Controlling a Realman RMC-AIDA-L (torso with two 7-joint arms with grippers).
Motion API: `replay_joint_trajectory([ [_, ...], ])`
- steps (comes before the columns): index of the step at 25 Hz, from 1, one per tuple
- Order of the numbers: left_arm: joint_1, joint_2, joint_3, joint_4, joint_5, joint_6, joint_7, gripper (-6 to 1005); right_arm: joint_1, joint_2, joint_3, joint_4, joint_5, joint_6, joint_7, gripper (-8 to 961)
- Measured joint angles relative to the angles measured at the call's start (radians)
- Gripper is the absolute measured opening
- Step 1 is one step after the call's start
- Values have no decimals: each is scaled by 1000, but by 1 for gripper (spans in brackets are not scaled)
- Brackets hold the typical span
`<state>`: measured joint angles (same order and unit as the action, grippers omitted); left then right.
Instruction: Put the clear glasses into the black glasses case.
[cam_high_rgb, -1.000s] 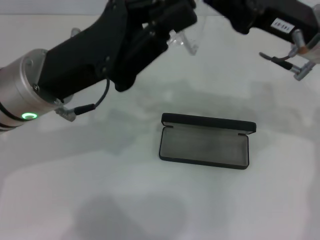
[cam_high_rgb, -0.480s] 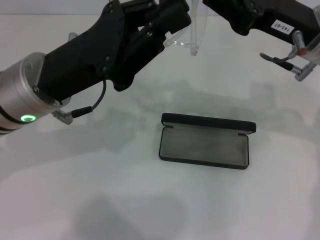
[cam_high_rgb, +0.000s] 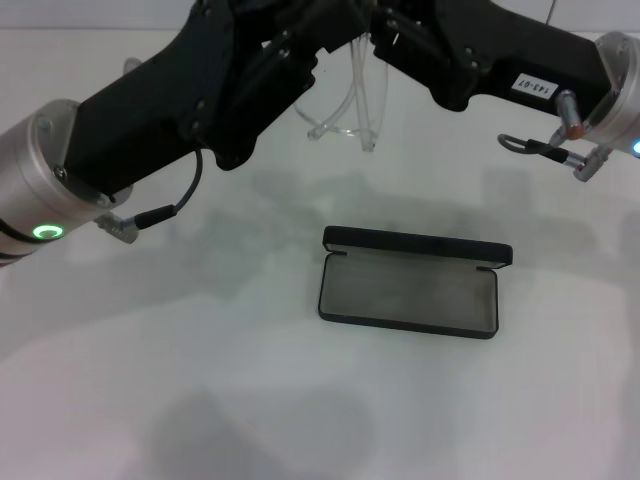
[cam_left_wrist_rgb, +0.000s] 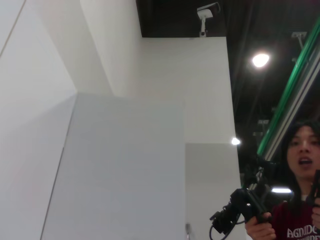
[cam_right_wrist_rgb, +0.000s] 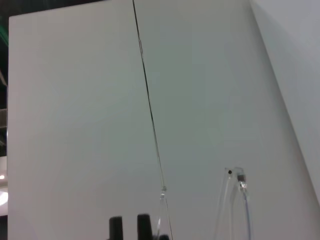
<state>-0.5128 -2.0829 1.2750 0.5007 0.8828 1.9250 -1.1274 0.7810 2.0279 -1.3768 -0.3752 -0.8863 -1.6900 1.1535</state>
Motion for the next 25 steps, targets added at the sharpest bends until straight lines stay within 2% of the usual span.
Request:
replay_joint_trajectory([
  [25,0,0,-19,-2,5,-48,9,148,-5,0,-53,-42,0,20,-15,118],
])
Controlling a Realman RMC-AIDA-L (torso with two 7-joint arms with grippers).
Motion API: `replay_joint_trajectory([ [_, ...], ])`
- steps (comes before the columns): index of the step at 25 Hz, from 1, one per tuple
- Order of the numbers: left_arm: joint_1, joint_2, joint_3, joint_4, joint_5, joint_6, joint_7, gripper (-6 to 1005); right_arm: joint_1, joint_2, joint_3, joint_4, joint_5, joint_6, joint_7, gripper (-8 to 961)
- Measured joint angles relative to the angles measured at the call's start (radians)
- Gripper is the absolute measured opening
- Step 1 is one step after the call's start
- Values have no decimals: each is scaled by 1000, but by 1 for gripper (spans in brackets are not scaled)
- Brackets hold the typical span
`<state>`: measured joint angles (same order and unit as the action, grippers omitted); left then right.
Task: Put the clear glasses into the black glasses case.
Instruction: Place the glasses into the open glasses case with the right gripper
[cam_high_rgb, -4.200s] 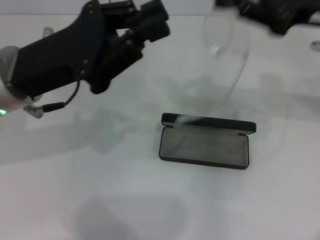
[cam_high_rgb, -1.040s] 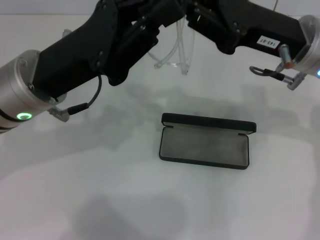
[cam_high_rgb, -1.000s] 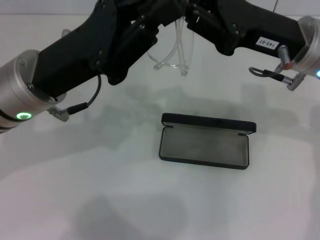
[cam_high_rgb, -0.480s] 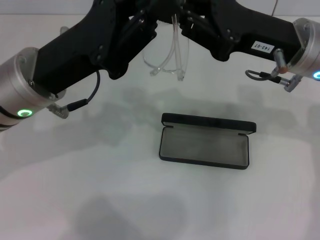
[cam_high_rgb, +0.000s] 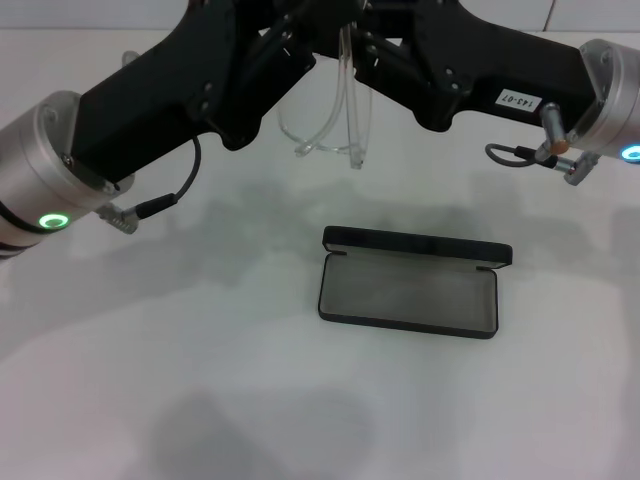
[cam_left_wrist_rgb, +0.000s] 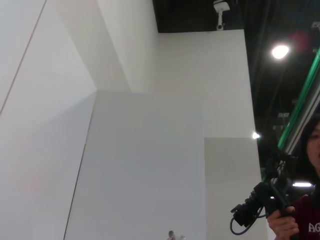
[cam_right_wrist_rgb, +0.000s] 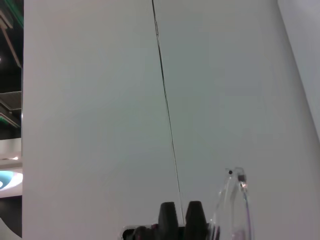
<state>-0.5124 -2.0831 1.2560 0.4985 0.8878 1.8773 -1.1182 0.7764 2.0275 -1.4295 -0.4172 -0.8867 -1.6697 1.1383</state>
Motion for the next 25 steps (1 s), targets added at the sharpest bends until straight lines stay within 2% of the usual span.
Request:
replay_joint_trajectory([
  [7,-1,2,0,0,0,-4,0,149,-4,-4,2,-2,0,12,-11,118],
  [10,0,7,0,1,4,3,0,150,-15,-9,8,-15,0,39,-21,118],
  [11,2,15,0,4,18,19,3,150,-21,-11,9,-22,0,49,-25,118],
  [15,20,51,1,6,44,68,5,150,-64,-24,12,-95,-13,102,-32,117],
  [18,56,89,1,9,76,101,3,150,-116,-52,12,-231,-95,138,18,117],
  [20,90,126,0,11,102,113,-3,151,-157,-80,13,-370,-186,170,119,117],
  [23,138,186,1,7,126,113,-17,151,-219,-122,22,-666,-411,215,397,118],
  [25,170,219,-1,3,135,111,-21,151,-237,-128,51,-869,-614,202,613,118],
])
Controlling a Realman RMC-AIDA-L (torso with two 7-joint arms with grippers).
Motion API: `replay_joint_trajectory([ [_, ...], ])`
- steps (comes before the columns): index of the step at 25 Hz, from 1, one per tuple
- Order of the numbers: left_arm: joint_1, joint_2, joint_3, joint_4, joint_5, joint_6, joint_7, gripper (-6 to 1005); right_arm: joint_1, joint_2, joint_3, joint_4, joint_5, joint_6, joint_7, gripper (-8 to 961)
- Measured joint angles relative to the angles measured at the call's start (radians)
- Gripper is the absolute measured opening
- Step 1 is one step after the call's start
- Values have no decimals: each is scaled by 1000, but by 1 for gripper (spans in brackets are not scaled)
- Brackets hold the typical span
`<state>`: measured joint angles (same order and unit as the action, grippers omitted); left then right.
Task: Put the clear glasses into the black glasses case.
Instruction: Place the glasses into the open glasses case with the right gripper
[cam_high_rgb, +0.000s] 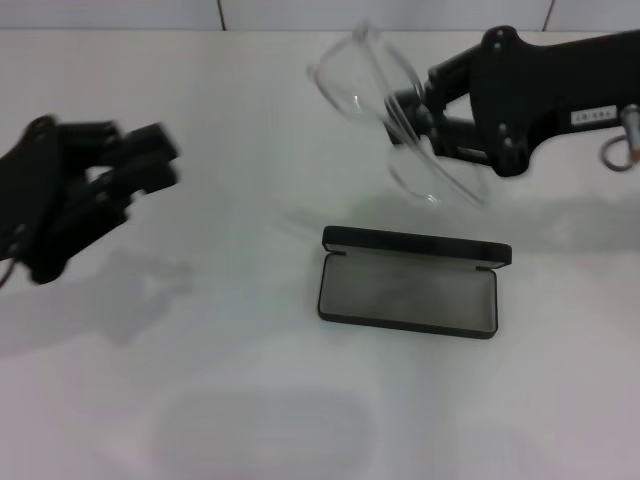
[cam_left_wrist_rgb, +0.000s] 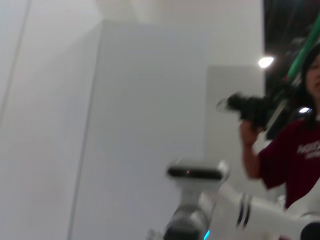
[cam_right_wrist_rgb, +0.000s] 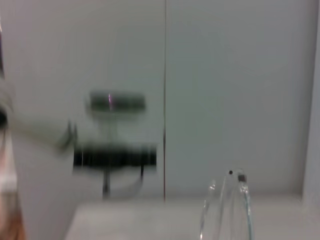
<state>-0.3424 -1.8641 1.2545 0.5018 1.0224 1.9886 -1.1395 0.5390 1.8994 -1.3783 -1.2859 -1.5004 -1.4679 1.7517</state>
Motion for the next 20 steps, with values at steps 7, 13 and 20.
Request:
replay_joint_trajectory([
  [7,95,27,-180,42,104,5,-41,152,40,112,24,-495,-637,-267,487,117],
  [13,137,6,-283,84,130,7,-68,152,158,125,-282,-479,-842,-270,643,118],
  [20,132,-4,-285,78,144,7,-59,152,194,127,-503,-411,-987,-113,676,118],
])
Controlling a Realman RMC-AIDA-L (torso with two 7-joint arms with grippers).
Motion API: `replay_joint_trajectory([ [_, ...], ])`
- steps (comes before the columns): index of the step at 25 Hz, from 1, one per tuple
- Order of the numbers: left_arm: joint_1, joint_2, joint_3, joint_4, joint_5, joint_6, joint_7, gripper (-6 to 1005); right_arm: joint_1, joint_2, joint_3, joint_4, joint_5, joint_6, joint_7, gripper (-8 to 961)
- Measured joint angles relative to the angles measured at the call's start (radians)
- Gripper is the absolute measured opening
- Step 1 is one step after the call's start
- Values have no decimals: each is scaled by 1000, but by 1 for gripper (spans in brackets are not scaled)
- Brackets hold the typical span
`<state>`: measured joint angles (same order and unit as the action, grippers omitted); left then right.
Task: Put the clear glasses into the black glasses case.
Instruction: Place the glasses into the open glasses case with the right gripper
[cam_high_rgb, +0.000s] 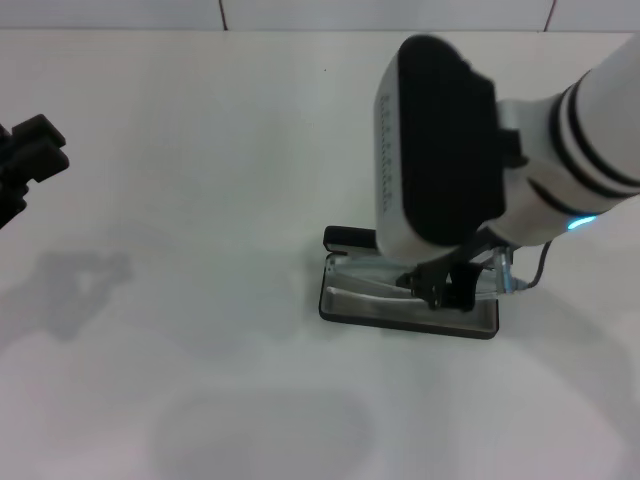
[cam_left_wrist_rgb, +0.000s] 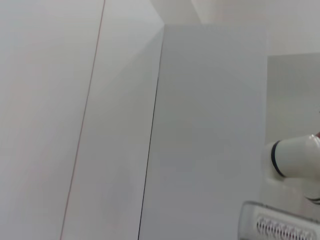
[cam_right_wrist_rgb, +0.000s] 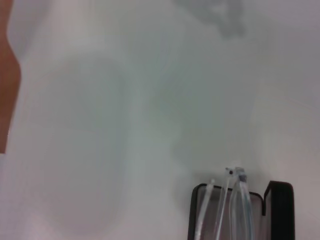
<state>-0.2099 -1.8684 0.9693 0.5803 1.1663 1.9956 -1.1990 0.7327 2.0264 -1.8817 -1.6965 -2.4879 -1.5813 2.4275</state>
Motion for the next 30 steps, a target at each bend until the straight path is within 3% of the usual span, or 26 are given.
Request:
replay_joint_trajectory([
  [11,-14,-6,-36,-2,8,-7,-7,152,-8,1,-224,58,-149,182,77,117],
  [30,-25,-11,-50,-28,12,-17,0,153,-9,1,-300,118,-217,269,104,117],
])
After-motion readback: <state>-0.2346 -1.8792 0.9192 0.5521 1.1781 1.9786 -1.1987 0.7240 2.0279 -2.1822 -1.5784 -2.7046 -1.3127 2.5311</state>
